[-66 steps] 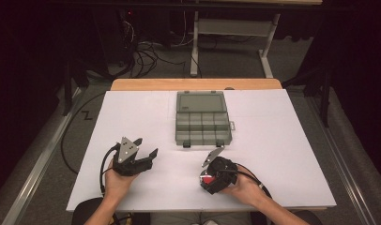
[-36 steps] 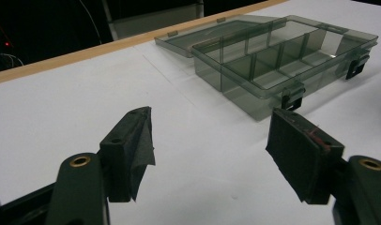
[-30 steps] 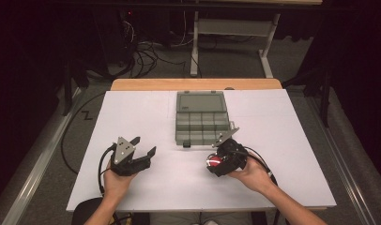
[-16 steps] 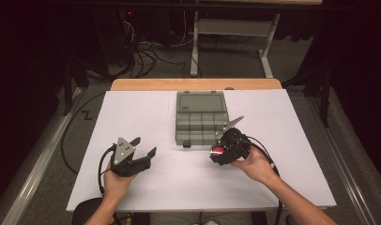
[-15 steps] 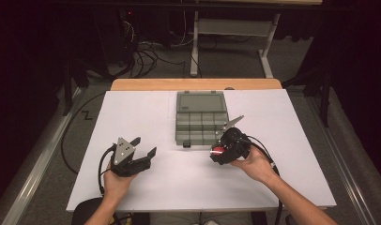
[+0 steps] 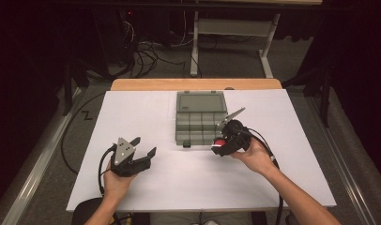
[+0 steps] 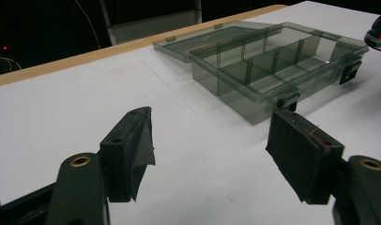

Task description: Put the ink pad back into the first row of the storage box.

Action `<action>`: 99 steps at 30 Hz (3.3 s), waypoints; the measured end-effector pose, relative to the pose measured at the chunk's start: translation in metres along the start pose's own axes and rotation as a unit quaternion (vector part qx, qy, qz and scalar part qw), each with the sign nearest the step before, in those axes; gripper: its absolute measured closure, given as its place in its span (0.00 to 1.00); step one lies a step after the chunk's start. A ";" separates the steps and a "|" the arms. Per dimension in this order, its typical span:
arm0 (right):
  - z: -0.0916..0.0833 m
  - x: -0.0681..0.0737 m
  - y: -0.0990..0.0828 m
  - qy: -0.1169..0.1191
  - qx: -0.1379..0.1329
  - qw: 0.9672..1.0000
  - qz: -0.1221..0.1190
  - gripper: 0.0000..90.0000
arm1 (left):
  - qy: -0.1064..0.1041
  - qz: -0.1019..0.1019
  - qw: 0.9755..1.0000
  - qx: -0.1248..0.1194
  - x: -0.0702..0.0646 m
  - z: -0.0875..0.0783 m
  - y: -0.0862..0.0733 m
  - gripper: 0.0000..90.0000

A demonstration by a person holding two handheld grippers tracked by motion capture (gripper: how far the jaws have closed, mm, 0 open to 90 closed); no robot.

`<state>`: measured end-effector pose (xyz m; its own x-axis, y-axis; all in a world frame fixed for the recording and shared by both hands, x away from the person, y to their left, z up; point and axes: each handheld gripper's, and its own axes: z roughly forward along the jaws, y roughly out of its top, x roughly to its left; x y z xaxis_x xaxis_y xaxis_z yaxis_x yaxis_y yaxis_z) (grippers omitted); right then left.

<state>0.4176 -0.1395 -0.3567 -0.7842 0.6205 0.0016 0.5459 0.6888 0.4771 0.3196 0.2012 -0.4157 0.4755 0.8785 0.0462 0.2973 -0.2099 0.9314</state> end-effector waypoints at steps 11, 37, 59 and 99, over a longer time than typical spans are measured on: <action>-0.002 -0.018 0.012 -0.005 -0.006 1.000 0.019 0.35 | 0.001 0.002 1.000 -0.004 0.000 -0.001 0.000 0.35; 0.010 -0.048 0.031 -0.023 0.004 0.998 0.062 0.35 | 0.001 0.007 1.000 -0.005 -0.001 0.000 0.000 0.36; 0.017 -0.065 0.052 -0.041 0.003 0.996 0.076 0.35 | 0.002 0.007 1.000 -0.005 0.000 0.000 0.000 0.36; 0.049 -0.086 0.067 -0.078 0.020 0.992 0.093 0.34 | 0.007 0.007 1.000 -0.014 -0.001 -0.002 0.001 0.37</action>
<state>0.5362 -0.1282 -0.3679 -0.6156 0.7863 -0.0524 0.6897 0.5697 0.4468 0.3182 0.2013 -0.4145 0.4678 0.8815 0.0643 0.2665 -0.2100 0.9407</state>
